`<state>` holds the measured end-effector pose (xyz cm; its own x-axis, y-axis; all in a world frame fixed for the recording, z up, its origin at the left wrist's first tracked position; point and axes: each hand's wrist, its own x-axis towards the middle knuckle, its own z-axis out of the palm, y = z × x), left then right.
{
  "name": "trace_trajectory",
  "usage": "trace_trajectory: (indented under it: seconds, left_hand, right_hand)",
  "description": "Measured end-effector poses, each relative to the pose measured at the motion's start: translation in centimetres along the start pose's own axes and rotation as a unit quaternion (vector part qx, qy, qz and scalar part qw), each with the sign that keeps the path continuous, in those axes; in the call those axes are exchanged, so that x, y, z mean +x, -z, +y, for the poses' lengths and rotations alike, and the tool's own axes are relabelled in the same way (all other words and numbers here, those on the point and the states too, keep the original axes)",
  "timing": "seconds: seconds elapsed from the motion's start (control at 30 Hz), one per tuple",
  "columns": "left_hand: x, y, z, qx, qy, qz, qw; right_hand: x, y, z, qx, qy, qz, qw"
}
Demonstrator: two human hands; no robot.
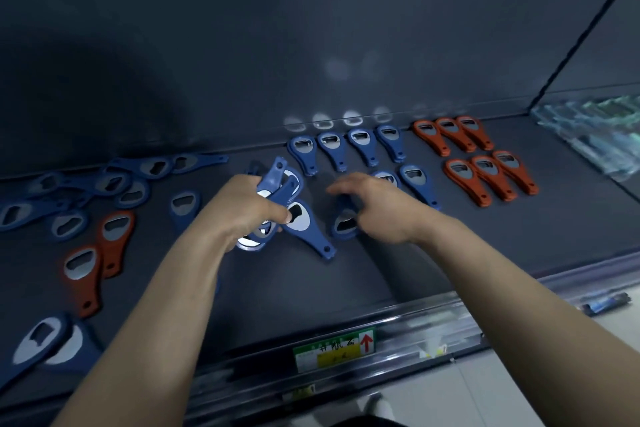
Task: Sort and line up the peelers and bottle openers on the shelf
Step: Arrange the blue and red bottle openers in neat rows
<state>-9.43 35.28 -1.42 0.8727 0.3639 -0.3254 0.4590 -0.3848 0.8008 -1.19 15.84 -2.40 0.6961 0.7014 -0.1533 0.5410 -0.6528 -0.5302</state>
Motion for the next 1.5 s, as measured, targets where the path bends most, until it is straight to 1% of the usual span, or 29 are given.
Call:
trace_trajectory:
  seconds: [0.1, 0.2, 0.37, 0.43, 0.5, 0.7, 0.9, 1.03, 1.1, 1.17, 1.2, 1.27, 1.4, 1.5]
  left_hand:
    - [-0.1, 0.1, -0.3, -0.005, 0.010, 0.003, 1.000]
    - [-0.3, 1.3, -1.2, -0.005, 0.022, 0.010, 1.000]
    - [-1.2, 3.6, -2.4, 0.030, 0.035, 0.014, 0.999]
    - [-1.4, 3.5, -2.5, 0.025, 0.032, 0.007, 0.999]
    - [-1.4, 2.8, -2.3, 0.018, 0.021, -0.004, 1.000]
    - [0.2, -0.3, -1.1, 0.003, 0.002, -0.016, 1.000]
    - [2.1, -3.1, 0.6, -0.030, -0.028, 0.000, 0.999]
    - [3.1, -4.4, 1.5, -0.057, -0.028, 0.020, 0.998]
    - [3.5, -4.8, 1.8, -0.069, -0.025, 0.027, 0.997]
    - [3.7, -5.2, 2.0, -0.082, -0.017, 0.027, 0.996]
    - [3.7, -5.4, 2.0, -0.087, -0.014, 0.026, 0.996]
    - [3.7, -5.7, 2.0, -0.100, -0.009, 0.031, 0.994]
    - [3.5, -6.1, 1.9, -0.145, 0.007, 0.048, 0.988]
    - [3.4, -6.1, 1.9, -0.167, 0.006, 0.038, 0.985]
  right_hand:
    - [0.3, -0.1, -0.2, -0.050, 0.012, -0.023, 0.998]
    - [0.8, -0.5, -1.0, -0.087, 0.014, -0.026, 0.996]
    - [1.7, -1.2, -2.7, -0.148, 0.021, -0.026, 0.988]
    - [1.6, -1.1, -3.1, -0.167, 0.011, -0.017, 0.986]
    - [1.3, -1.1, -3.0, -0.176, -0.024, 0.000, 0.984]
    - [-0.2, -1.8, -2.1, -0.111, -0.135, 0.089, 0.981]
    - [-1.5, -1.8, -1.7, -0.028, -0.200, 0.104, 0.974]
    - [-1.8, -1.7, -1.2, 0.001, -0.198, 0.143, 0.970]
    - [-2.0, -1.6, -1.1, 0.055, -0.178, 0.169, 0.968]
    - [-2.1, -1.5, -1.4, 0.104, -0.162, 0.168, 0.967]
    - [-2.1, -1.5, -1.7, 0.102, -0.166, 0.161, 0.968]
    - [-2.0, -1.8, -2.1, 0.057, -0.176, 0.150, 0.971]
    - [-1.7, -2.6, -2.7, -0.003, -0.186, 0.162, 0.969]
    - [-1.5, -2.7, -2.9, 0.001, -0.207, 0.164, 0.964]
